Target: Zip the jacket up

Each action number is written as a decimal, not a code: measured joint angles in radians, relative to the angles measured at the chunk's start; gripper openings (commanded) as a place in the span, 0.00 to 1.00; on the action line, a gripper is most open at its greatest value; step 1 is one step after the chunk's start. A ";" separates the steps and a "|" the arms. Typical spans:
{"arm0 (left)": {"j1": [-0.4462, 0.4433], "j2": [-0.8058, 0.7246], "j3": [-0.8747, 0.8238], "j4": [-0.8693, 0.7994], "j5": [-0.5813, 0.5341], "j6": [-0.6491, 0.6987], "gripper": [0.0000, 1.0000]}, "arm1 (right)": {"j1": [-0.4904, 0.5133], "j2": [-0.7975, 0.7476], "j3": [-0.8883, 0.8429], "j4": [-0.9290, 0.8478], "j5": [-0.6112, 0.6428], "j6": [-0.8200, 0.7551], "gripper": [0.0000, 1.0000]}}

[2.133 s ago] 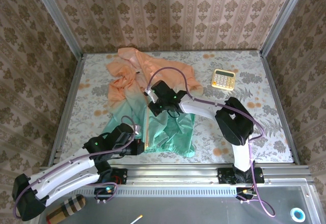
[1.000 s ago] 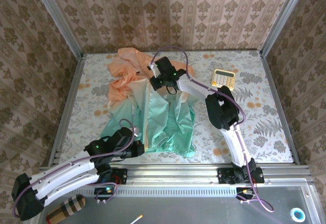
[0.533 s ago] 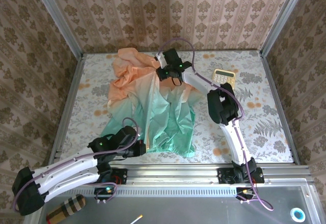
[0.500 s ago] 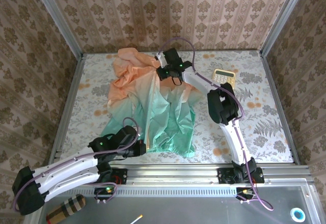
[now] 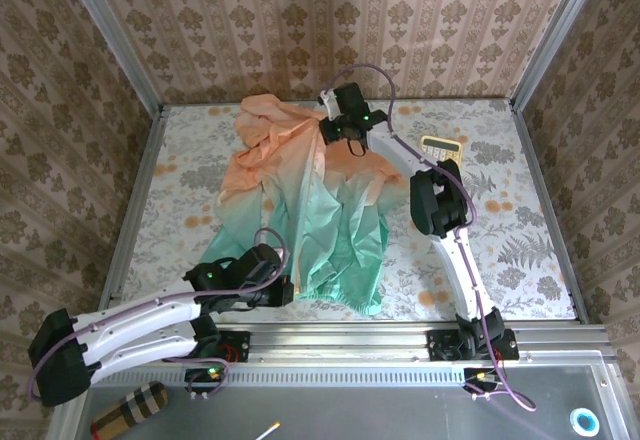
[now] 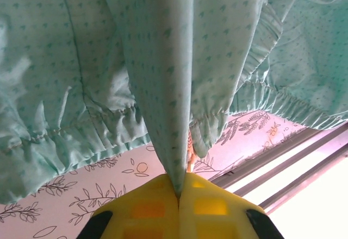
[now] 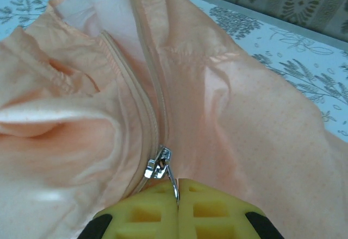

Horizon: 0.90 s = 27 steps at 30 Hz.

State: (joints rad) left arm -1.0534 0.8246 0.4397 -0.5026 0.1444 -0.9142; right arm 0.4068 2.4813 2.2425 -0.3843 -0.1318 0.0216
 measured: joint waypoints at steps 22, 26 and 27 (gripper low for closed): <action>-0.007 -0.074 0.003 -0.044 -0.010 0.002 0.00 | -0.106 0.158 0.227 -0.008 -0.011 0.064 0.00; -0.007 -0.074 -0.005 -0.043 -0.011 -0.003 0.00 | -0.131 0.200 0.306 -0.005 -0.027 0.079 0.00; -0.007 -0.074 -0.008 -0.043 -0.011 -0.005 0.00 | -0.138 0.209 0.322 0.000 -0.035 0.083 0.00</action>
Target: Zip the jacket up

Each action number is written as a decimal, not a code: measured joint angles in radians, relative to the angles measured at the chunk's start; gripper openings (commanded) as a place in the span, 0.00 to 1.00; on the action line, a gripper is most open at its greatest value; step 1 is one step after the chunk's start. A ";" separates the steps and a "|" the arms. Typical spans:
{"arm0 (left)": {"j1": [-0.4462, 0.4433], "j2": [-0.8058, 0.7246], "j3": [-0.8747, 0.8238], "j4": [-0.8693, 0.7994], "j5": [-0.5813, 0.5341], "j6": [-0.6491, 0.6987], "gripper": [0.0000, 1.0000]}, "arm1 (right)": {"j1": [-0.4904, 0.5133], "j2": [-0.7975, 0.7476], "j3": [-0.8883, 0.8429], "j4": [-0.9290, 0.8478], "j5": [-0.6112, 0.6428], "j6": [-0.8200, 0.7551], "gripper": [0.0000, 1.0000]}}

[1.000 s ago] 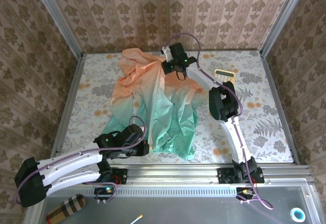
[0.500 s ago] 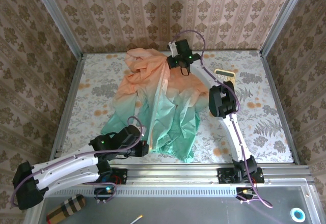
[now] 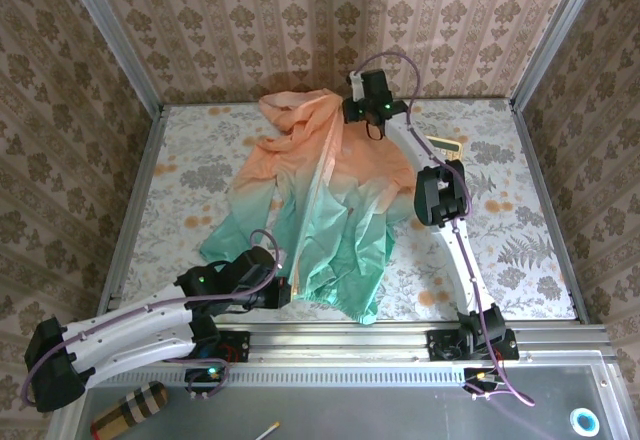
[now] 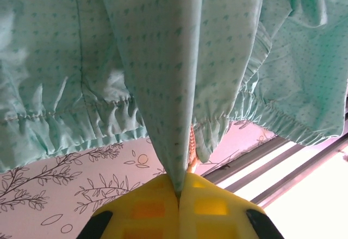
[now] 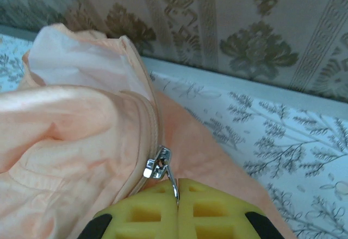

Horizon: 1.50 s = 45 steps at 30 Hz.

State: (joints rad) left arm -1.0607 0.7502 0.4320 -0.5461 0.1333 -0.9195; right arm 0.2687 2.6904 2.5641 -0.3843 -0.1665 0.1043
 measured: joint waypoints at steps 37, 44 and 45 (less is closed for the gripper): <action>0.078 -0.075 -0.066 -0.030 -0.041 -0.086 0.00 | -0.135 0.088 0.145 0.087 -0.075 0.155 0.00; 0.192 -0.002 -0.016 -0.159 -0.052 -0.037 0.23 | -0.144 0.087 0.158 0.039 -0.024 0.152 0.49; 0.207 0.003 -0.002 -0.185 -0.061 -0.028 0.32 | -0.147 0.084 0.154 0.031 -0.013 0.152 0.50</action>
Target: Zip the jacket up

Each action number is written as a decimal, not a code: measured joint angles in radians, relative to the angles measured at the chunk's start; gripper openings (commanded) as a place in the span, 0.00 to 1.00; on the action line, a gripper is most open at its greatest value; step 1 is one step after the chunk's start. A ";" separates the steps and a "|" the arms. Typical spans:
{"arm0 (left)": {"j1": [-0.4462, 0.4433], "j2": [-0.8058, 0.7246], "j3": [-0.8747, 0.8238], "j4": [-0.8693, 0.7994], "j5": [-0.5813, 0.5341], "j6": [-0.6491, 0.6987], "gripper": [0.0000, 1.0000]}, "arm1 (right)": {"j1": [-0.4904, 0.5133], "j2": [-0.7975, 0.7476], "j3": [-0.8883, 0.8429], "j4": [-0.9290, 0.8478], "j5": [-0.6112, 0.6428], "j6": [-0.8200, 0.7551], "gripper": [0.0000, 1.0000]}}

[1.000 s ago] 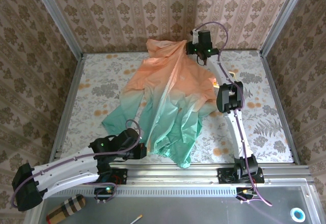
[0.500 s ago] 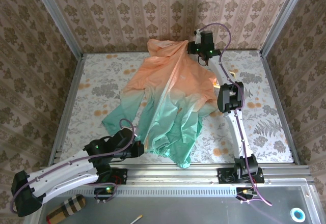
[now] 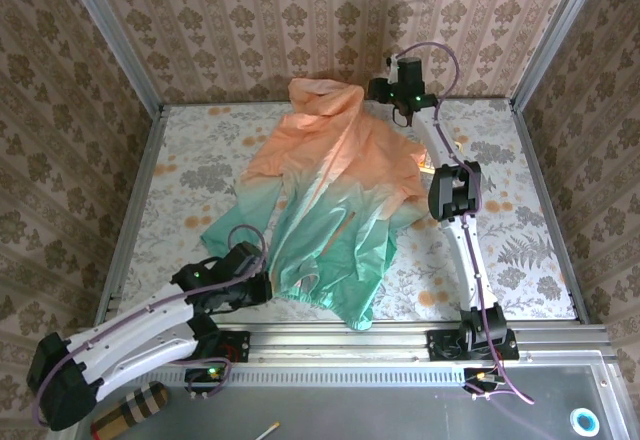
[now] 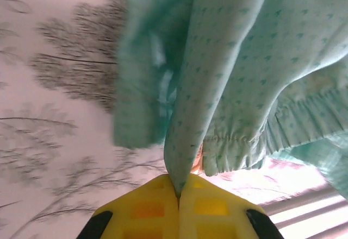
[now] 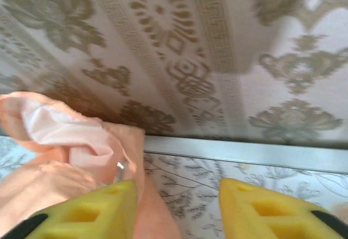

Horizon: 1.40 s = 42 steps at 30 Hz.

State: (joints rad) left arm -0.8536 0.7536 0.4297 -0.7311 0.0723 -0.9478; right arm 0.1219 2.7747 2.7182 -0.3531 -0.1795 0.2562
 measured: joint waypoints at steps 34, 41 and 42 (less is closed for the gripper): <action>0.536 0.041 0.428 0.050 -0.329 0.752 1.00 | 0.085 -1.511 -1.737 0.244 0.273 -0.114 0.92; 0.638 0.013 0.348 0.300 -0.312 0.838 1.00 | 0.079 -1.810 -2.015 0.297 0.403 -0.147 1.00; 0.647 0.001 0.317 0.346 -0.312 0.852 1.00 | 0.076 -1.837 -2.046 0.315 0.416 -0.155 1.00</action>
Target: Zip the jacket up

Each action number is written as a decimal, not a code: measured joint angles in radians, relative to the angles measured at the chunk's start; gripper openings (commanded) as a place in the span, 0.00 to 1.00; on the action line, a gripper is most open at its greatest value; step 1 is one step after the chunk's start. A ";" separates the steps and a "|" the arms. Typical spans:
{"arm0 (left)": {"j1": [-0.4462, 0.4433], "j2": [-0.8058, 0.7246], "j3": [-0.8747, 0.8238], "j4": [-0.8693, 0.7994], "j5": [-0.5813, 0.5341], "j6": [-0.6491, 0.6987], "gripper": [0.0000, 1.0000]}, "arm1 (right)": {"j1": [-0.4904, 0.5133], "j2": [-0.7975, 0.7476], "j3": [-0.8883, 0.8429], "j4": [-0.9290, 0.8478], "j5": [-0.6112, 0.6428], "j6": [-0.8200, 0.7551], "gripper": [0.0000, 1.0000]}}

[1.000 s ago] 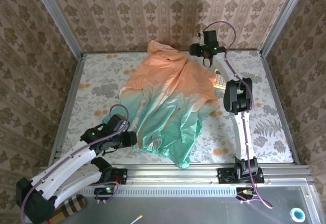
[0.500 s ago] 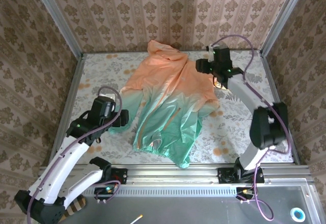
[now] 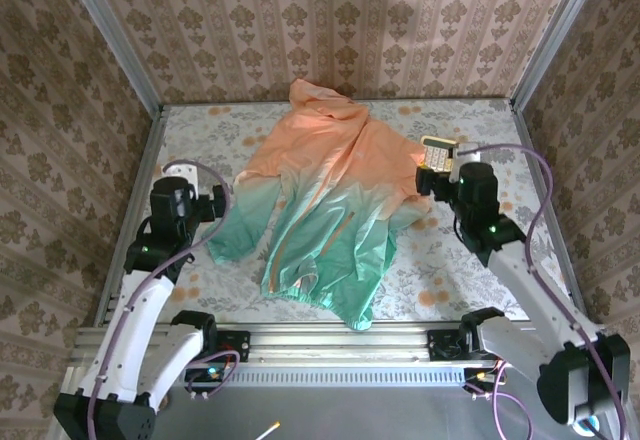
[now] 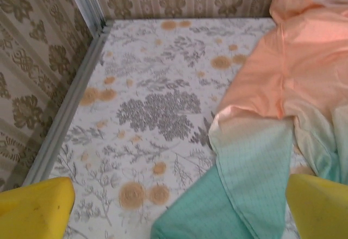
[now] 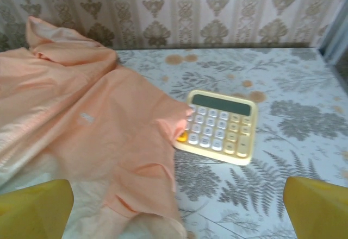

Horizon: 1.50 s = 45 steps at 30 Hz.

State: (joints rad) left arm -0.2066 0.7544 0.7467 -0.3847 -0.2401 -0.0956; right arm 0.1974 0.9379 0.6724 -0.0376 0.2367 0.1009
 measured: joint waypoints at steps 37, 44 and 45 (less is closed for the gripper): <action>0.189 0.793 -0.392 1.249 0.196 0.130 1.00 | -0.187 0.313 -0.395 0.788 -0.126 -0.101 1.00; 0.189 0.798 -0.381 1.265 0.196 0.134 1.00 | -0.193 0.573 -0.350 0.916 -0.185 -0.075 1.00; 0.189 0.798 -0.381 1.268 0.196 0.134 1.00 | -0.193 0.589 -0.333 0.890 -0.185 -0.072 1.00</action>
State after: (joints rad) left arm -0.0177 1.5520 0.3653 0.8833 -0.0441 0.0383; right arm 0.0044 1.5265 0.3393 0.8528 0.0513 0.0292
